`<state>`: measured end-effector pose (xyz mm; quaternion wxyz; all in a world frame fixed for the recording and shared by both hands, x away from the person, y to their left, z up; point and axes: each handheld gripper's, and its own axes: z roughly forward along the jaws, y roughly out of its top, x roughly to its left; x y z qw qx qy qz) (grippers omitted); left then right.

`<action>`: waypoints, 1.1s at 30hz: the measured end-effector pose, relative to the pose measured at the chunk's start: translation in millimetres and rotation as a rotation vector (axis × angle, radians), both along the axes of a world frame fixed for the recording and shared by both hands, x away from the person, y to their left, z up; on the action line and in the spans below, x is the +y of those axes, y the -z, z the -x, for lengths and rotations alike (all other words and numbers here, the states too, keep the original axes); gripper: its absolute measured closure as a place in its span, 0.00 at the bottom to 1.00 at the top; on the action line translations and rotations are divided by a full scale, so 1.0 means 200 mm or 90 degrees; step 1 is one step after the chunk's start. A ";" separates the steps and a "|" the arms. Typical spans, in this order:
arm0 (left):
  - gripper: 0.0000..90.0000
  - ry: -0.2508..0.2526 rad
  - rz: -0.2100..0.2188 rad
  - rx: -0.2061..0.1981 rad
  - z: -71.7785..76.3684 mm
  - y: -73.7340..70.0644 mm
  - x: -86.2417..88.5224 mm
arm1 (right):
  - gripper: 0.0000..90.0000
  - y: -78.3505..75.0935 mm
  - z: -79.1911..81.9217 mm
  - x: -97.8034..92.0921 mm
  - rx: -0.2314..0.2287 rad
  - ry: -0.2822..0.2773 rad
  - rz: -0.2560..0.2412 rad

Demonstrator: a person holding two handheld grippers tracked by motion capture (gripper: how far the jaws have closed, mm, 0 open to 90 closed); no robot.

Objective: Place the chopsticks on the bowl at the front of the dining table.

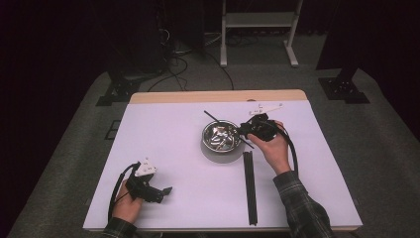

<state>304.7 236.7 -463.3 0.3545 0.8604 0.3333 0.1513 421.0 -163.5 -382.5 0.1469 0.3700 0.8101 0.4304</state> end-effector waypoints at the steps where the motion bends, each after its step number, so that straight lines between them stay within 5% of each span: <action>1: 0.00 0.000 0.000 0.000 0.00 0.00 0.00 | 0.74 0.00 0.00 -0.01 0.000 0.001 0.001; 33: 0.00 -0.001 0.001 -0.001 0.00 0.00 0.00 | 0.57 0.06 0.24 -0.29 -0.005 0.049 0.000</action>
